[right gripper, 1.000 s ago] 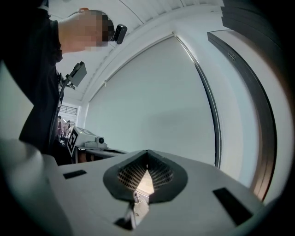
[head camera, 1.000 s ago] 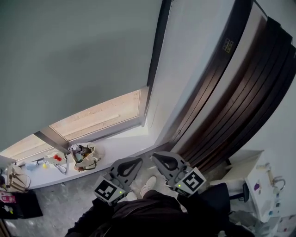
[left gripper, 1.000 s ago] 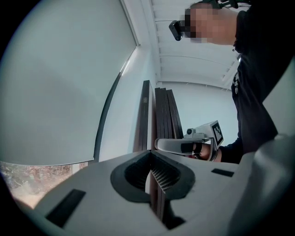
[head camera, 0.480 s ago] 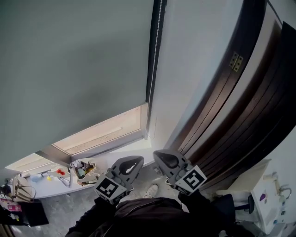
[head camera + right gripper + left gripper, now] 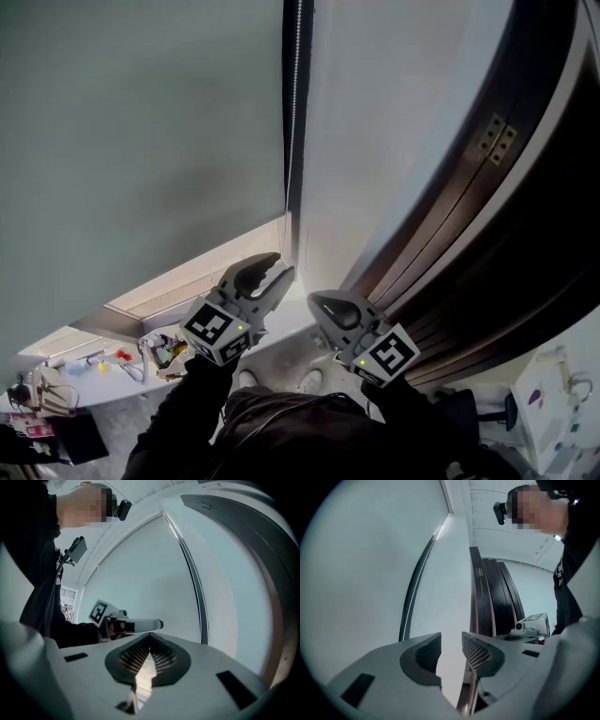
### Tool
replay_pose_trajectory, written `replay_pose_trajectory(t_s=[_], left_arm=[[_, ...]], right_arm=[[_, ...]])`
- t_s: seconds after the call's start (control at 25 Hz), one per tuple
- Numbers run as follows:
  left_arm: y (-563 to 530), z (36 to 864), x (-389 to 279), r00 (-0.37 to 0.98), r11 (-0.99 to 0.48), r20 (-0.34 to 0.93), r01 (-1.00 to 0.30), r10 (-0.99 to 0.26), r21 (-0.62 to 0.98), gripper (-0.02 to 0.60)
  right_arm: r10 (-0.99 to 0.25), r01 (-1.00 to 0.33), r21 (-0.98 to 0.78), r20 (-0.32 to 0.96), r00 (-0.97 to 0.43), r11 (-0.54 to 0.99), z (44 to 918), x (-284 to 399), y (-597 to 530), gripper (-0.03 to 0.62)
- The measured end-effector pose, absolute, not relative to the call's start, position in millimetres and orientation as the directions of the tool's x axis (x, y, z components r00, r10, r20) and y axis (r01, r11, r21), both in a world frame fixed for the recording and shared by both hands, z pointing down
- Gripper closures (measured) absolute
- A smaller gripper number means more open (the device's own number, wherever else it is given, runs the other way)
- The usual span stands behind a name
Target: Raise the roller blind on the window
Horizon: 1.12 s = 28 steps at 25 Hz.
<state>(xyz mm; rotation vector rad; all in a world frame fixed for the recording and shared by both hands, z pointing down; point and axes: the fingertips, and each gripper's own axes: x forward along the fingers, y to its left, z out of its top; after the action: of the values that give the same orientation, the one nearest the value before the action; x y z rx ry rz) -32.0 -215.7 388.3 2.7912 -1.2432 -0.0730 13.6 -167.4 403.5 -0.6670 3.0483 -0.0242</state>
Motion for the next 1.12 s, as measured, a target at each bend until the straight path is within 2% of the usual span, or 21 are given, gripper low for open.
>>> replay_pose_trajectory(t_s=[0.28,0.4,1.0,1.04,1.08,1.12], left_arm=[[-289.4,373.9,-19.3,0.747,-0.747,-0.014,-0.663,-0.664,0.057,0.374],[-315.9,371.4,-14.1,0.764,-0.764,-0.007,-0.644,-0.645,0.053,0.358],[-369.5,379.5,3.9,0.789,-0.787,-0.004,-0.613,-0.615,0.063,0.356],[-367.7,378.8,2.0,0.785,-0.785,-0.008,-0.618,-0.619,0.052,0.412],[-365.2,378.0,-0.5,0.783,-0.783,-0.012,-0.621,-0.622,0.042,0.552],[-362.4,377.9,-2.1,0.785,-0.785,-0.01,-0.619,-0.619,0.033,0.574]], right_arm=[[-0.521,-0.52,-0.014,-0.025,-0.853,0.854,400.5,11.1,-187.3,0.588],[-0.557,-0.556,-0.021,-0.017,-0.831,0.831,403.9,10.4,-187.1,0.588],[-0.642,-0.642,-0.038,-0.004,-0.767,0.766,407.7,23.5,-196.5,0.588],[-0.641,-0.641,-0.037,-0.005,-0.767,0.767,407.1,22.9,-196.7,0.588],[-0.64,-0.639,-0.036,-0.006,-0.769,0.768,406.0,21.9,-196.7,0.588],[-0.637,-0.637,-0.033,-0.007,-0.771,0.77,405.1,20.8,-196.8,0.588]])
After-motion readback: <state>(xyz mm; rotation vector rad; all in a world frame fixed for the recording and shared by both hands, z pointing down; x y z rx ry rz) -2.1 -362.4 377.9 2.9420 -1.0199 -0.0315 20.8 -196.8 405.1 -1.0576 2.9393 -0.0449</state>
